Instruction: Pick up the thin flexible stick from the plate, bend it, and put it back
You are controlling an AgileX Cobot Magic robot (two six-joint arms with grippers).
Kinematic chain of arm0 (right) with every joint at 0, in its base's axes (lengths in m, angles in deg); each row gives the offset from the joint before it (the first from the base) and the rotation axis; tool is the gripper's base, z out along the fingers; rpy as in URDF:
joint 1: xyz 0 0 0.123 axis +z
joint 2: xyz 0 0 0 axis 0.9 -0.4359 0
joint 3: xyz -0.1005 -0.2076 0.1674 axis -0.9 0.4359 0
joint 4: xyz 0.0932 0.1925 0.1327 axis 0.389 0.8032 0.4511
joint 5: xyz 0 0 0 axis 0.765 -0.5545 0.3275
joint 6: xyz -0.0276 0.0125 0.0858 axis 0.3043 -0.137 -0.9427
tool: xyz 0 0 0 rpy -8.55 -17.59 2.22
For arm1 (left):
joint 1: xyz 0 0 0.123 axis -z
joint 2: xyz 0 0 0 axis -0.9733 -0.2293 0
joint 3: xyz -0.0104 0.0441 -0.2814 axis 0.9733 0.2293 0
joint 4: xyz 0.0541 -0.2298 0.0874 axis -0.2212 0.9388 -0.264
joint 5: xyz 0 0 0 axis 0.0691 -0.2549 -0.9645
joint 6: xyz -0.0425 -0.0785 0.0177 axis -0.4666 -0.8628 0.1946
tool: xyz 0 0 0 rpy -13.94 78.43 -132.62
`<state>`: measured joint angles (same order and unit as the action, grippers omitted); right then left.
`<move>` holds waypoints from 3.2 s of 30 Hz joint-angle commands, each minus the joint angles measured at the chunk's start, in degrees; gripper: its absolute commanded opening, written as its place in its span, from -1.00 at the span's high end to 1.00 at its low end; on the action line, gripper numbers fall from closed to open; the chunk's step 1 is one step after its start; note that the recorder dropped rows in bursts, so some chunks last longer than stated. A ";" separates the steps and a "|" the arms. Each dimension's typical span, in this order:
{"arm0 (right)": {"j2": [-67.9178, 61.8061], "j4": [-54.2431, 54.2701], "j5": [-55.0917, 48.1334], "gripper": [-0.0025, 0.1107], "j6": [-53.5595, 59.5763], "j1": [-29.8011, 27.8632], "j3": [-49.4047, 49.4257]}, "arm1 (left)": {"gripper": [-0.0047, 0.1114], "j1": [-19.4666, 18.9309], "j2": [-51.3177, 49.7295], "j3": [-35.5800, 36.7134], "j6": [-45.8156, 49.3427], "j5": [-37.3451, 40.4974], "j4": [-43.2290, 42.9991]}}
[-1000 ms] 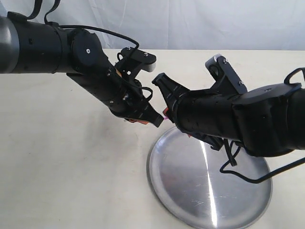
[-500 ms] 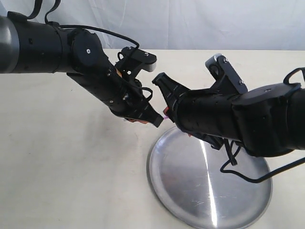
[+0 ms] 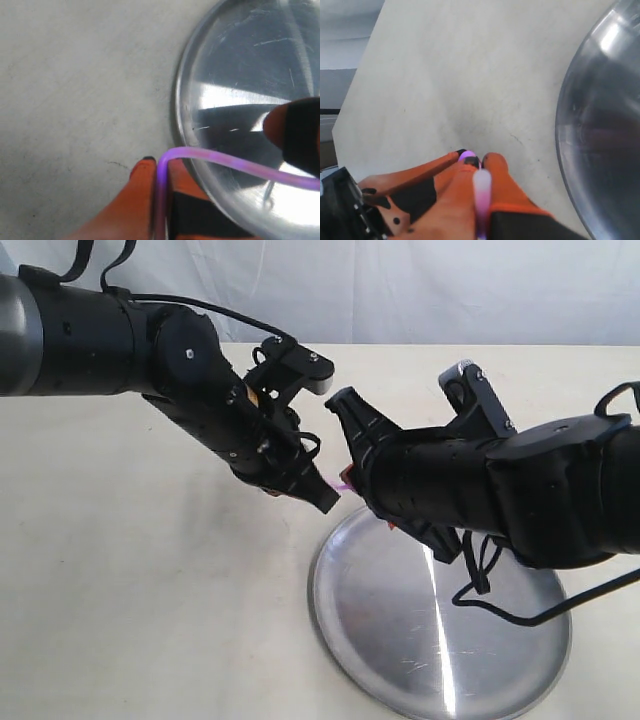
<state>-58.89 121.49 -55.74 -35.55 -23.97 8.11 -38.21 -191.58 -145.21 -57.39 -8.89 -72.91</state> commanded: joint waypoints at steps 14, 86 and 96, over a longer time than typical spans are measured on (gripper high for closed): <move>0.72 -0.01 -7.02 0.97 -11.67 0.45 -0.11 | 0.92 0.44 -0.77 -0.10 -5.62 -4.98 -15.75; 1.55 -0.01 19.37 0.97 28.78 0.45 -0.11 | -0.14 0.33 2.45 -0.10 -22.35 17.29 -35.48; 4.75 -0.01 28.56 0.97 60.76 0.45 -0.11 | -0.14 0.33 2.45 -0.10 -22.35 17.22 -35.46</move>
<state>-54.63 121.48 -27.88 20.16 -23.60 7.69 -37.83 -189.68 -145.21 -79.22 8.21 -107.80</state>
